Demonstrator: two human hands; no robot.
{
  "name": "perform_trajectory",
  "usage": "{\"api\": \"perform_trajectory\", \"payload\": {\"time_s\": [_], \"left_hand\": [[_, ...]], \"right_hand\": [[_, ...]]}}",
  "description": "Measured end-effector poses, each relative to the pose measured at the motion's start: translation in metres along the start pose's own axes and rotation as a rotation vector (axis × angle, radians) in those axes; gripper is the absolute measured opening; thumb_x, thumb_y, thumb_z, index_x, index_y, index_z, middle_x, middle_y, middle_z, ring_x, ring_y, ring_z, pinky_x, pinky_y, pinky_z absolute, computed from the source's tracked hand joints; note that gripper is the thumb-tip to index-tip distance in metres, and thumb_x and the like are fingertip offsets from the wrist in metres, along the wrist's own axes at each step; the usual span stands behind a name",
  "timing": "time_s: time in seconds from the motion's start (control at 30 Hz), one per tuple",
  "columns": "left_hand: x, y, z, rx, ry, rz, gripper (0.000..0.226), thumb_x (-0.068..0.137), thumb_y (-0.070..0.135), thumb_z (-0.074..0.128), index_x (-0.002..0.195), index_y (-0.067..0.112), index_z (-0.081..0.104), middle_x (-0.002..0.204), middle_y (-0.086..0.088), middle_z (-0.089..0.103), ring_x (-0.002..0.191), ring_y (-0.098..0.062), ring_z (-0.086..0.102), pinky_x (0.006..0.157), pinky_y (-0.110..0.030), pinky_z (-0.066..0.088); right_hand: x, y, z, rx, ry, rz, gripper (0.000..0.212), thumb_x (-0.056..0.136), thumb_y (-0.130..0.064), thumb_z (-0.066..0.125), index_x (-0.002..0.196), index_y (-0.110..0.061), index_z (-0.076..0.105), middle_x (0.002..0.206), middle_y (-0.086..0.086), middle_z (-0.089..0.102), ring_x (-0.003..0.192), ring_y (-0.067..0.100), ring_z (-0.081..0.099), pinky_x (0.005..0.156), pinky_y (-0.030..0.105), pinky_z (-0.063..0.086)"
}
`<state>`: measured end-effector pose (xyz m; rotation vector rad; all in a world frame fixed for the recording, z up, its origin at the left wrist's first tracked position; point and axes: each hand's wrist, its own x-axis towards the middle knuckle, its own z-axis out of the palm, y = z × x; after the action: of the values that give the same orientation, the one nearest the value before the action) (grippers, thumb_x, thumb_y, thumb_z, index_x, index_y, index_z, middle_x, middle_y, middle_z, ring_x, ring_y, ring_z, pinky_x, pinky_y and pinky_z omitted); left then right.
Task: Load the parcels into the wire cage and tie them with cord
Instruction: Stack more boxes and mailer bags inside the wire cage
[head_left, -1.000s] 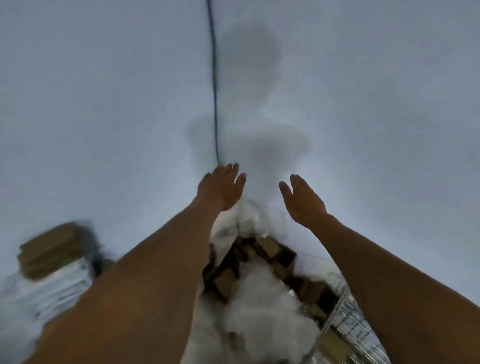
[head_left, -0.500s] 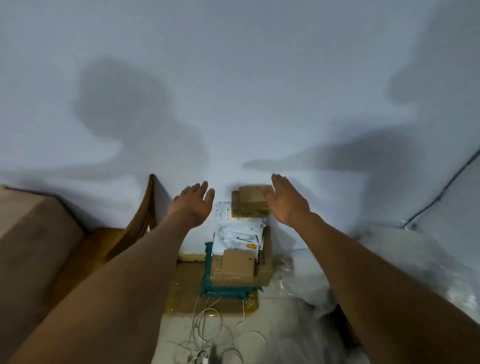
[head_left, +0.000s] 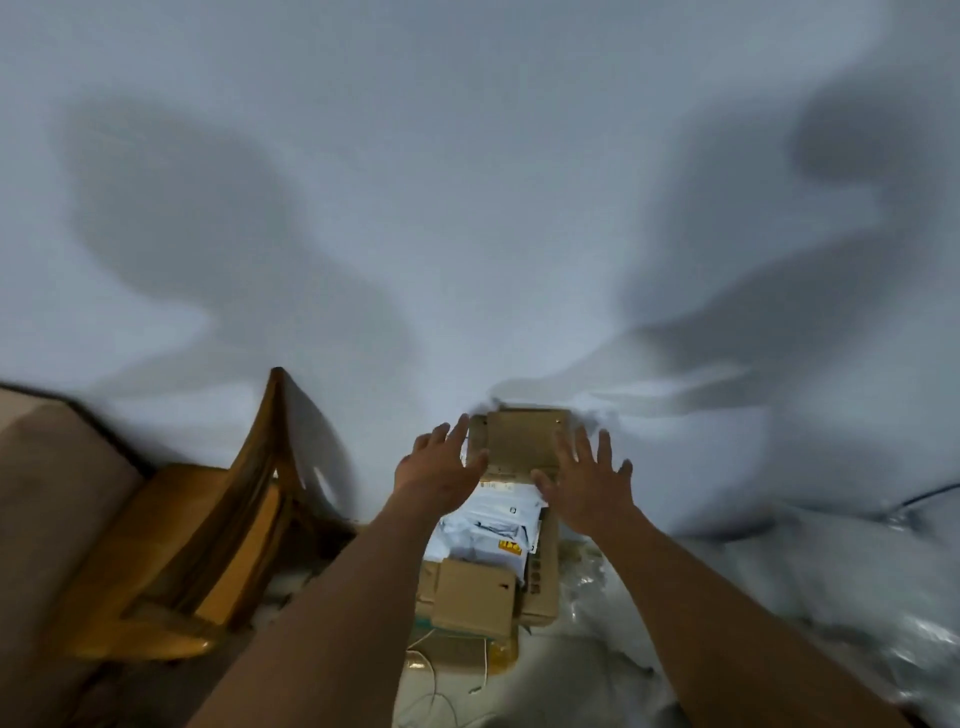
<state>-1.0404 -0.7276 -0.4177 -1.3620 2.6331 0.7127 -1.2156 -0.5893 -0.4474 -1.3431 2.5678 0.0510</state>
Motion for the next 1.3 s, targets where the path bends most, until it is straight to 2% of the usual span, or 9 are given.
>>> {"api": "perform_trajectory", "payload": {"time_s": [0.13, 0.27, 0.37, 0.5, 0.6, 0.77, 1.0, 1.17, 1.3], "left_hand": [[0.069, 0.015, 0.024, -0.213, -0.063, -0.016, 0.084, 0.099, 0.058, 0.048, 0.163, 0.028, 0.002, 0.169, -0.009, 0.019, 0.152, -0.036, 0.027, 0.118, -0.054, 0.030], [0.108, 0.031, 0.053, -0.509, -0.052, -0.139, 0.069, 0.099, 0.039, 0.056, 0.155, 0.015, 0.024, 0.148, -0.016, 0.049, 0.126, -0.034, 0.057, 0.103, -0.048, 0.050], [0.123, 0.030, 0.070, -0.611, -0.002, -0.225, 0.045, 0.090, 0.029, 0.064, 0.129, 0.019, 0.044, 0.120, -0.008, 0.062, 0.096, -0.022, 0.063, 0.079, -0.039, 0.056], [0.114, 0.061, 0.074, -0.687, 0.175, -0.291, 0.063, 0.072, 0.040, 0.073, 0.127, 0.025, 0.046, 0.117, -0.001, 0.060, 0.093, -0.019, 0.061, 0.080, -0.037, 0.057], [0.097, 0.124, 0.078, -0.742, 0.165, -0.097, 0.075, 0.075, 0.051, 0.070, 0.140, 0.030, 0.039, 0.128, -0.002, 0.053, 0.107, -0.023, 0.059, 0.090, -0.045, 0.059], [0.023, 0.290, 0.104, -0.636, -0.020, 0.231, 0.072, 0.083, 0.040, 0.068, 0.147, 0.026, 0.038, 0.140, -0.004, 0.048, 0.125, -0.029, 0.051, 0.098, -0.045, 0.049], [-0.222, 0.504, 0.208, -0.640, -0.319, 0.624, 0.065, 0.083, 0.045, 0.065, 0.141, 0.024, 0.047, 0.137, -0.006, 0.053, 0.122, -0.031, 0.057, 0.097, -0.042, 0.051], [-0.430, 0.579, 0.331, -0.572, -0.541, 0.790, 0.070, 0.085, 0.045, 0.068, 0.146, 0.023, 0.042, 0.138, -0.006, 0.050, 0.121, -0.031, 0.057, 0.099, -0.046, 0.052], [-0.559, 0.579, 0.460, -0.430, -0.670, 0.808, 0.072, 0.086, 0.044, 0.069, 0.148, 0.024, 0.040, 0.139, -0.005, 0.050, 0.124, -0.029, 0.056, 0.102, -0.048, 0.052]], "right_hand": [[0.055, 0.006, 0.010, 0.265, -0.078, 0.158, 0.089, 0.096, -0.074, 0.034, 0.162, -0.034, -0.011, 0.173, 0.005, -0.005, 0.158, 0.040, 0.004, 0.118, 0.063, 0.025], [0.108, 0.000, 0.018, 0.955, -0.084, 0.486, 0.076, 0.103, -0.050, 0.046, 0.164, -0.023, 0.010, 0.164, 0.018, 0.032, 0.143, 0.039, 0.043, 0.114, 0.048, 0.039], [0.132, -0.013, 0.024, 1.007, -0.040, 0.512, 0.044, 0.105, -0.034, 0.046, 0.141, -0.011, 0.050, 0.136, 0.016, 0.061, 0.115, 0.032, 0.061, 0.100, 0.040, 0.048], [0.115, -0.001, 0.016, 1.028, 0.111, 0.586, 0.043, 0.096, -0.040, 0.052, 0.137, -0.027, 0.051, 0.122, 0.005, 0.064, 0.101, 0.024, 0.064, 0.093, 0.044, 0.056], [0.074, 0.050, -0.011, 1.035, 0.289, 0.661, 0.040, 0.094, -0.040, 0.055, 0.132, -0.031, 0.050, 0.119, 0.003, 0.063, 0.101, 0.025, 0.064, 0.090, 0.045, 0.057], [-0.058, 0.203, -0.051, 1.014, 0.552, 0.837, 0.043, 0.091, -0.036, 0.063, 0.131, -0.028, 0.050, 0.121, 0.004, 0.064, 0.103, 0.026, 0.065, 0.090, 0.045, 0.057], [-0.377, 0.383, -0.067, 0.957, 0.887, 1.192, 0.045, 0.090, -0.042, 0.069, 0.129, -0.024, 0.054, 0.114, 0.004, 0.064, 0.096, 0.025, 0.064, 0.088, 0.041, 0.055], [-0.618, 0.462, -0.001, 0.927, 0.973, 1.413, 0.047, 0.087, -0.042, 0.072, 0.127, -0.025, 0.055, 0.116, 0.006, 0.065, 0.098, 0.027, 0.064, 0.084, 0.038, 0.053], [-0.763, 0.484, 0.108, 1.043, 0.981, 1.558, 0.048, 0.086, -0.044, 0.076, 0.124, -0.025, 0.053, 0.109, 0.003, 0.064, 0.092, 0.026, 0.065, 0.074, 0.037, 0.054]]}}
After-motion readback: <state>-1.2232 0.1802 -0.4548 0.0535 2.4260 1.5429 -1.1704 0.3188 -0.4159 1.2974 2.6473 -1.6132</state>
